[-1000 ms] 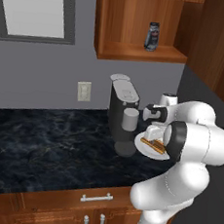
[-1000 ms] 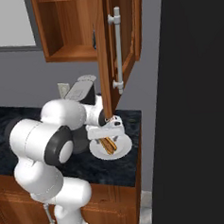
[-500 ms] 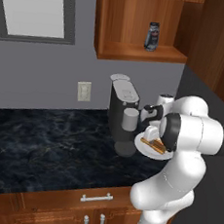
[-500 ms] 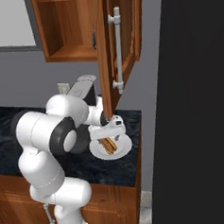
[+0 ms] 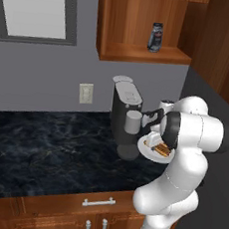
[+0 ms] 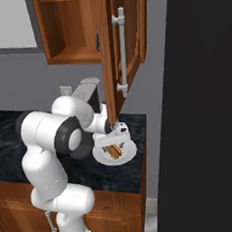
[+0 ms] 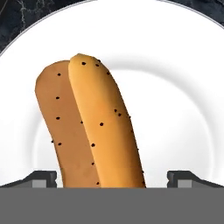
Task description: Move the hot dog bun to the plate on the dining table and place the condiment next to that plate. Then navigate to the fridge and take the sausage and place it on the plate as well.
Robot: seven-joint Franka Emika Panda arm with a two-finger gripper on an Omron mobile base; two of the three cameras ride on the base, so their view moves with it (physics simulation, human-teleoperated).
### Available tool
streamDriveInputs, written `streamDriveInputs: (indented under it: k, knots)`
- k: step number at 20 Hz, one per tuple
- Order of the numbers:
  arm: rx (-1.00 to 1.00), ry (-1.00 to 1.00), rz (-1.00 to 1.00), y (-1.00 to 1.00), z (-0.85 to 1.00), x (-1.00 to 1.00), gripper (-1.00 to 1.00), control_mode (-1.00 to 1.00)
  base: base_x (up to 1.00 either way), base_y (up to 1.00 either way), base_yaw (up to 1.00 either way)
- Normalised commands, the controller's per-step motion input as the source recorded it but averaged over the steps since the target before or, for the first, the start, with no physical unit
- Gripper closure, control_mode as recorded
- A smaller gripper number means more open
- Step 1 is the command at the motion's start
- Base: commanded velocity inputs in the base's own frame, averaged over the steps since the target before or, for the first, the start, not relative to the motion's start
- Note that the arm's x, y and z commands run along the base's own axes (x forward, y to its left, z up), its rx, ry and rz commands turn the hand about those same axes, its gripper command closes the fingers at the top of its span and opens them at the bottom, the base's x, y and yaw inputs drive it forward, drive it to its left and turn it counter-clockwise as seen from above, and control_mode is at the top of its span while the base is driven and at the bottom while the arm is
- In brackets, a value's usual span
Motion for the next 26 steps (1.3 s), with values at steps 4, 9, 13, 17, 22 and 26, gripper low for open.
streamDriveInputs:
  k: [4, 9, 13, 17, 22, 26]
  knots:
    - [-0.01, 0.00, 0.03, 0.00, -0.24, 0.03, -1.00, -1.00, 0.00, 0.00, 0.00]
    - [-0.03, 0.00, 0.03, 0.00, -0.30, 0.00, -1.00, -1.00, 0.00, 0.00, 0.00]
    - [-0.05, 0.00, 0.01, 0.05, -0.42, 0.00, 1.00, -1.00, 0.00, 0.00, 0.00]
    - [0.00, 0.00, 0.00, 0.00, -0.15, 0.00, 1.00, -1.00, 0.00, 0.00, 0.00]
    - [0.00, -0.03, 0.00, 0.04, 0.04, -0.23, 1.00, -1.00, 0.00, 0.00, 0.00]
    - [0.00, -0.14, -0.01, 0.03, 0.62, -0.61, 1.00, -1.00, 0.00, 0.00, 0.00]
